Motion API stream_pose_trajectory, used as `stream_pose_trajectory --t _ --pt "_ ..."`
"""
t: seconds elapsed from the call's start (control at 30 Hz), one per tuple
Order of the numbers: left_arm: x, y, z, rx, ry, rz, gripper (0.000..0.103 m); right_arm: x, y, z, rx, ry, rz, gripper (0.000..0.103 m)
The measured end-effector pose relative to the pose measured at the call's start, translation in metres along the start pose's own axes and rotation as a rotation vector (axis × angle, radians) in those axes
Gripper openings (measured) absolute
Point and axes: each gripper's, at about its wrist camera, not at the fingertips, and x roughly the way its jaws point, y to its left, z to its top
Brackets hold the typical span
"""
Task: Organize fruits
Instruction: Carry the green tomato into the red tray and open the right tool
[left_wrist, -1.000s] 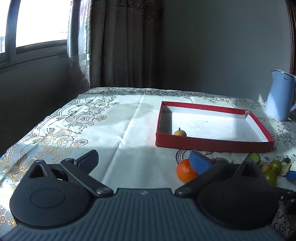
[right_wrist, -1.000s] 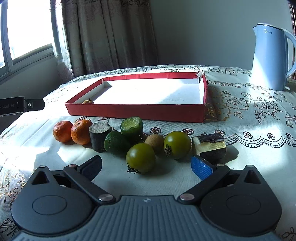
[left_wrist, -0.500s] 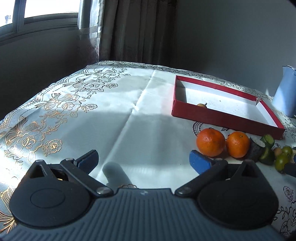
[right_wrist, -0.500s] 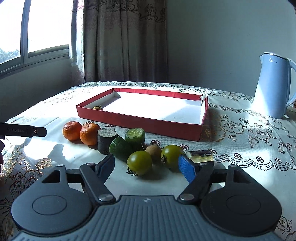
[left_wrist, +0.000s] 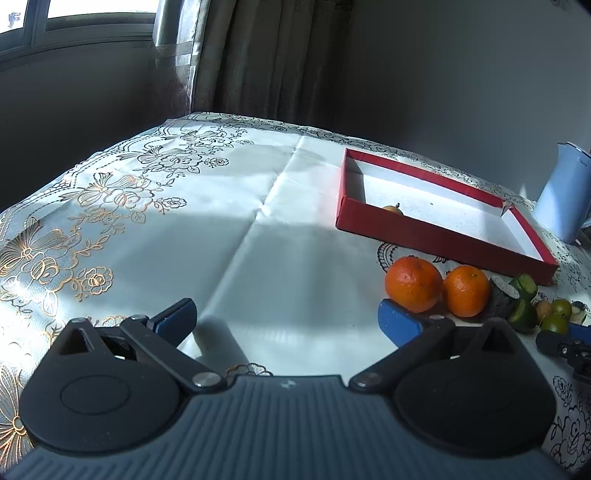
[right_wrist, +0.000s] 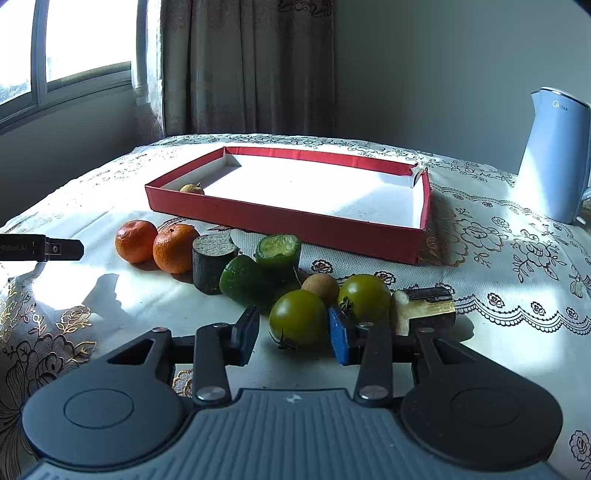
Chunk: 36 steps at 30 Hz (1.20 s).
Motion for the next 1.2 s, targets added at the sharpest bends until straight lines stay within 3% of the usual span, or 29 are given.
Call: stream_pose_trajectory --t 0.07,0.27,0.5,0.73,0.93,1.2 --pt "0.000 0.001 0.000 -0.007 0.002 -0.004 0.103 0.002 -0.001 -0.001 0.011 0.002 0.002 0.033" --pt "0.000 0.001 0.000 -0.010 0.004 -0.003 0.103 -0.010 -0.002 0.002 0.035 -0.038 0.025 0.033" --pt "0.000 -0.004 -0.001 0.017 0.006 0.018 0.103 -0.019 -0.017 0.048 0.019 -0.169 -0.028 0.033" --pt "0.004 -0.007 -0.001 0.036 0.030 0.039 0.103 0.036 -0.045 0.083 0.027 -0.118 -0.071 0.033" --pt "0.006 -0.009 -0.001 0.047 0.041 0.050 0.103 0.071 -0.057 0.079 0.051 -0.065 -0.087 0.033" --pt "0.009 -0.017 -0.002 0.095 0.058 0.089 0.103 0.082 -0.062 0.074 0.060 -0.036 -0.099 0.033"
